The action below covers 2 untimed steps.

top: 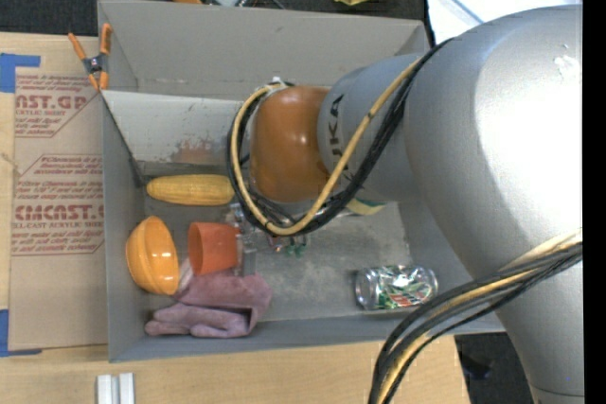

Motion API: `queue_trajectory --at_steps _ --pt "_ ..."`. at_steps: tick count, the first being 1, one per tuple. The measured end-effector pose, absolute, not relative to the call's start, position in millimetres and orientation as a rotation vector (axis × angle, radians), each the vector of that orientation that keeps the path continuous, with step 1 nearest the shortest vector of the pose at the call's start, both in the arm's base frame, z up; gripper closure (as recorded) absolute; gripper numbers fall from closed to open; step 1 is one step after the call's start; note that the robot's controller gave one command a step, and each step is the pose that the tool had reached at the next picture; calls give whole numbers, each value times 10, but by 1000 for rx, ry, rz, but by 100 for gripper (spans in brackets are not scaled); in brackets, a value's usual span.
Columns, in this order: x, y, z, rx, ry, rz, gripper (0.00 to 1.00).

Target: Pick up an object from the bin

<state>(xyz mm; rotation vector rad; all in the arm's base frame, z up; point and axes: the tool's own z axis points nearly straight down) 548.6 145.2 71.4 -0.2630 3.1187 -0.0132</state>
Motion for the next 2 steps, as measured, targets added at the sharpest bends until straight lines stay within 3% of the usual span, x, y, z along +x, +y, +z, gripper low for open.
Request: queue_trajectory --at_steps 1,2 --pt "4818 953 750 -374 3115 -16 100" --pt "5437 1874 713 -372 3102 -15 100"
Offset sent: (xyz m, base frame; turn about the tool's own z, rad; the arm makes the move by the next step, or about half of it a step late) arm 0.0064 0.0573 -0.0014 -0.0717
